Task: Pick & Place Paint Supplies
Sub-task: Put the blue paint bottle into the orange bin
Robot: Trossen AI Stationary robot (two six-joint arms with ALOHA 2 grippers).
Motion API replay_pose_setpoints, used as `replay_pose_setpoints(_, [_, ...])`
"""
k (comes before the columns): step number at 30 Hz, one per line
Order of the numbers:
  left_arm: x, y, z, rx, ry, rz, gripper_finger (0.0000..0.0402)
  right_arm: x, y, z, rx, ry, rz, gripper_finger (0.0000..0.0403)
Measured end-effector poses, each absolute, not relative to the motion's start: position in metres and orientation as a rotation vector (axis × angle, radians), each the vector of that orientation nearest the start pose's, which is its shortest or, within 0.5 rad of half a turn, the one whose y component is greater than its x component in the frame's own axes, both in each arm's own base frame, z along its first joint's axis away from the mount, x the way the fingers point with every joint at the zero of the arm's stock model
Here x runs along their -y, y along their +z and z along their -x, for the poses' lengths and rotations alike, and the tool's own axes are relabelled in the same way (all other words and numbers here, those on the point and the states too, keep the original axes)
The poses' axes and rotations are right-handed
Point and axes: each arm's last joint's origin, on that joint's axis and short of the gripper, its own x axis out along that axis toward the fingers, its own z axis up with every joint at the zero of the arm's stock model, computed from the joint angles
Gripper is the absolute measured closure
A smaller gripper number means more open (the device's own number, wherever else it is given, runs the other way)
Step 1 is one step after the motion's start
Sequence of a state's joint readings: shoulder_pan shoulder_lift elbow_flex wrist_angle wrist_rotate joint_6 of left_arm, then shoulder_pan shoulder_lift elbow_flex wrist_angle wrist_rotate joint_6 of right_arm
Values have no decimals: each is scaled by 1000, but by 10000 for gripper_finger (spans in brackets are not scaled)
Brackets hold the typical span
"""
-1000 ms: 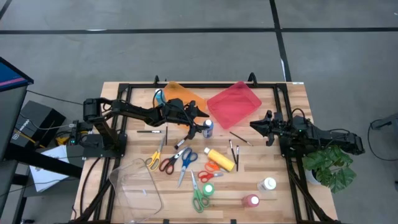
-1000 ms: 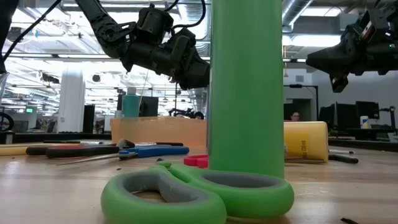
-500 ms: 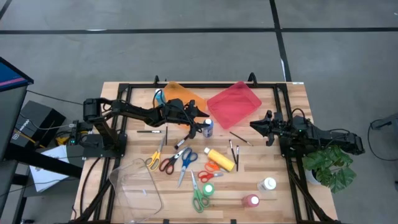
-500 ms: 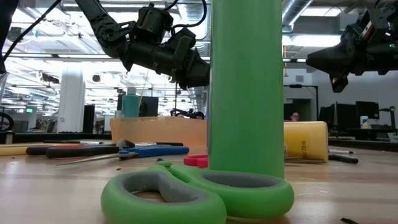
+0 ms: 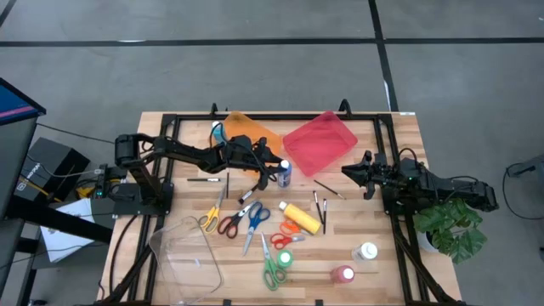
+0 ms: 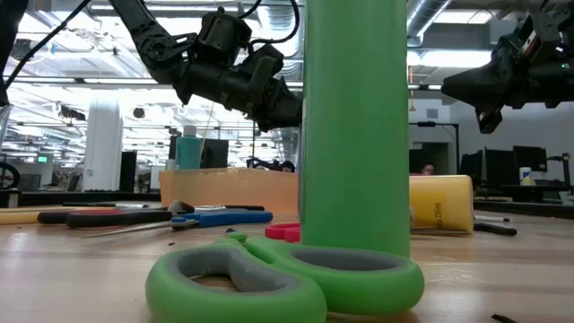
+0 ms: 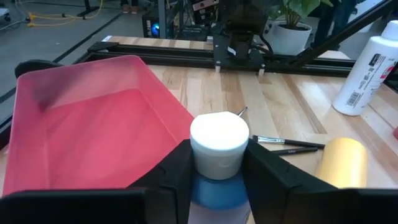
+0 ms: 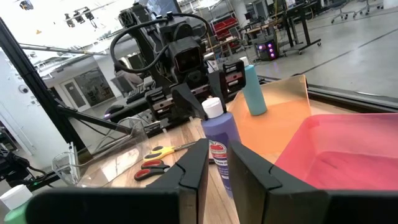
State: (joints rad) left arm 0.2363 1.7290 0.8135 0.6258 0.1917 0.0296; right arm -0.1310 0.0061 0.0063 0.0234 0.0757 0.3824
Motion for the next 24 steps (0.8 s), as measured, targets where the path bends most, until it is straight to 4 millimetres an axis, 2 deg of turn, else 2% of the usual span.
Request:
replay_pose_setpoints(15, [-76, 181, -341, -279, 43, 43, 295, 15, 167, -96, 62, -200, -380, 346])
replay_pose_setpoints(19, [-76, 188, -338, -274, 57, 65, 295, 15, 167, -96, 62, -200, -380, 346])
replay_pose_setpoints(24, [-74, 210, -332, -210, 55, 56, 295, 15, 167, -96, 62, -200, -380, 346])
